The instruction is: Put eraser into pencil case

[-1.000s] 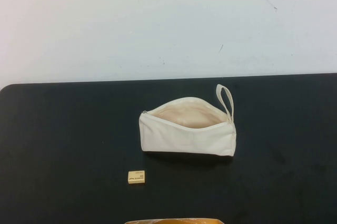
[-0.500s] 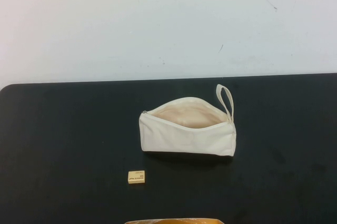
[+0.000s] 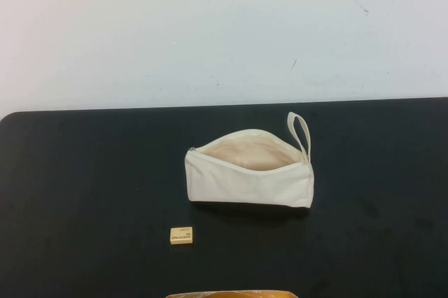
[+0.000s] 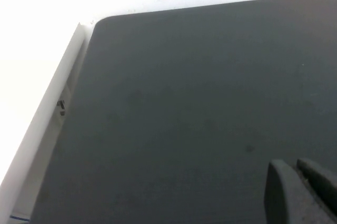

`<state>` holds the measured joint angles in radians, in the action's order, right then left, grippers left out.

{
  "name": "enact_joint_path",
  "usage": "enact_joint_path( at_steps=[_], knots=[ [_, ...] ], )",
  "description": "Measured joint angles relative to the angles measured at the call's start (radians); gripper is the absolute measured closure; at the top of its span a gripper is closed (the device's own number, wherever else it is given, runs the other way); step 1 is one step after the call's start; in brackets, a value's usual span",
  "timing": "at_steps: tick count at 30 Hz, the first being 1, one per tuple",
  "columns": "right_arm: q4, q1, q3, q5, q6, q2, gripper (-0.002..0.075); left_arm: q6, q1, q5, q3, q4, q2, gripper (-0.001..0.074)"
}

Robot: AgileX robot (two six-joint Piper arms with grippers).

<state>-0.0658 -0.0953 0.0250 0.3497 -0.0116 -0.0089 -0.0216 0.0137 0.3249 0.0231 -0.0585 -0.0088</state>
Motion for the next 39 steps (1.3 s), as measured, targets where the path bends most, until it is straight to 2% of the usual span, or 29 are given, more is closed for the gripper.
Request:
enact_joint_path(
  at_steps=[9,11,14,16,18,21,28,31,35,39],
  knots=[
    [0.000,0.000,0.000,0.000,0.000,0.000,0.0727,0.000,0.000,-0.004,0.000,-0.017,0.000,0.0736],
    [0.000,0.000,0.000,0.000,0.000,0.000,0.0727,-0.023,0.000,-0.036,0.002,0.030,0.000,0.0736],
    [0.000,0.000,0.000,0.000,0.000,0.000,0.0727,-0.172,0.000,-0.117,0.004,0.268,0.000,0.0736],
    [0.000,0.000,0.000,0.000,0.000,0.000,0.0727,-0.308,0.000,-0.182,0.004,0.539,0.000,0.0736],
    [0.000,0.000,0.000,0.000,0.000,0.000,0.0727,-0.389,0.000,-0.226,0.004,0.733,0.000,0.0736],
    [0.000,0.000,0.000,0.000,0.000,0.000,0.0727,-0.425,0.000,-0.253,0.004,0.870,0.000,0.0736],
    [0.000,0.000,0.000,0.000,0.000,0.000,0.0727,-0.411,0.000,-0.280,0.004,0.910,0.000,0.0736],
    [0.000,0.000,0.000,0.000,0.000,0.000,0.0727,-0.314,0.000,-0.266,-0.002,0.878,0.000,0.0736],
    [0.000,0.000,0.000,0.000,0.000,0.000,0.0727,-0.095,0.000,-0.101,-0.112,0.754,0.010,0.0736],
    [0.000,0.000,0.000,0.000,0.000,0.000,0.0727,-0.017,0.000,0.095,-0.299,0.578,0.151,0.0736]
  ],
)
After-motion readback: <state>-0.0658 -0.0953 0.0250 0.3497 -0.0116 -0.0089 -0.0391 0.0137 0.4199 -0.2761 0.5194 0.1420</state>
